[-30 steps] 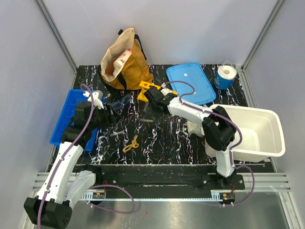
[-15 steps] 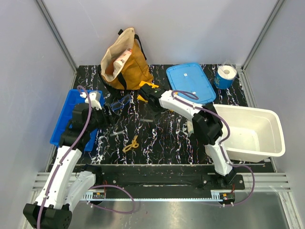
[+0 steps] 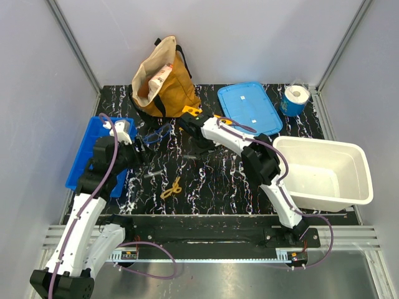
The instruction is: Organize the chemistry lab equipment
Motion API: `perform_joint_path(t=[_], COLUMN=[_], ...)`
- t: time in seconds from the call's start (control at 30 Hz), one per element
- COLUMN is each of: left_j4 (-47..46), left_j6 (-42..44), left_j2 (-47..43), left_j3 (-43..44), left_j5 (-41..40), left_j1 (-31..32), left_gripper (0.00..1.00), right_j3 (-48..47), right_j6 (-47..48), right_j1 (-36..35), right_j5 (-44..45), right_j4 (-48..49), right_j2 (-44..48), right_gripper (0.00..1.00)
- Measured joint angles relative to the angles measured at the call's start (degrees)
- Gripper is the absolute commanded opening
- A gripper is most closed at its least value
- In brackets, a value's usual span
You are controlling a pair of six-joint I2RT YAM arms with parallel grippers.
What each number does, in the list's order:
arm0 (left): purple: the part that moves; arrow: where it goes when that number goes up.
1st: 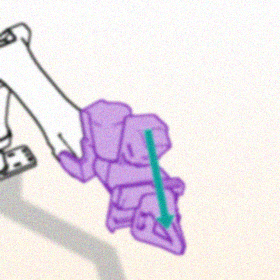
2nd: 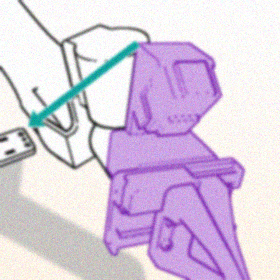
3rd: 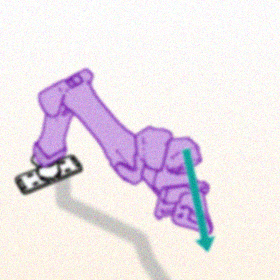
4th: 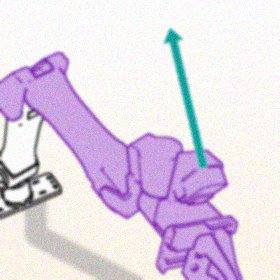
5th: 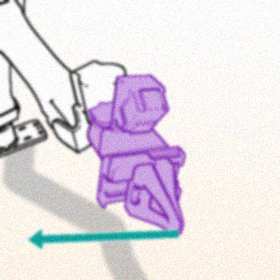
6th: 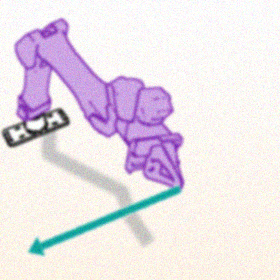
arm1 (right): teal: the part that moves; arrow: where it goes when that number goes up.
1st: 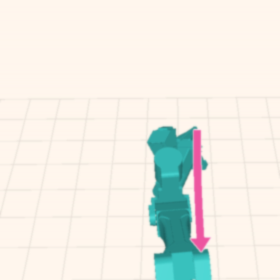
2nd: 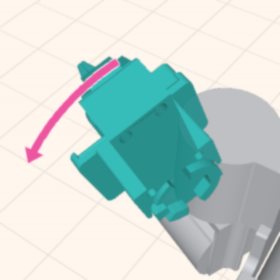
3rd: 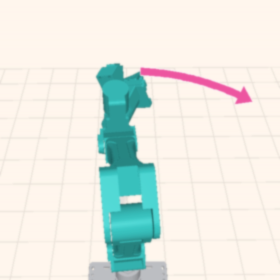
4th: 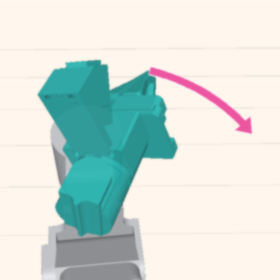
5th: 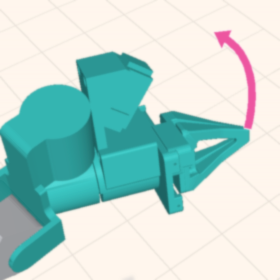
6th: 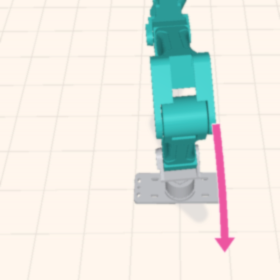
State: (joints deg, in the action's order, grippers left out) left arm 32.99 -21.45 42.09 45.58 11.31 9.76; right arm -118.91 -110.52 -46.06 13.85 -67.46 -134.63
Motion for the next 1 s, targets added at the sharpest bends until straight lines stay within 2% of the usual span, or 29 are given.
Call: perform_joint_path(t=[0.47,0.67,1.0], left_j4=[0.02,0.02,0.02], left_j6=[0.00,-0.02,-0.22], left_j2=[0.00,0.00,0.02], left_j3=[0.00,0.00,0.00], left_j5=[-0.02,-0.02,-0.31], left_j1=[0.02,0.04,0.04], left_gripper=[0.65,0.65,0.64], right_j3=[-4.61,-5.99,-7.69], right_j6=[-1.49,-1.60,-0.50], right_j1=[0.04,0.22,0.22], right_j5=[-1.55,-1.44,0.11], right_j4=[-4.44,-5.33,-7.45], right_j2=[-4.92,-6.27,-7.26], right_gripper=[0.52,0.49,0.23])
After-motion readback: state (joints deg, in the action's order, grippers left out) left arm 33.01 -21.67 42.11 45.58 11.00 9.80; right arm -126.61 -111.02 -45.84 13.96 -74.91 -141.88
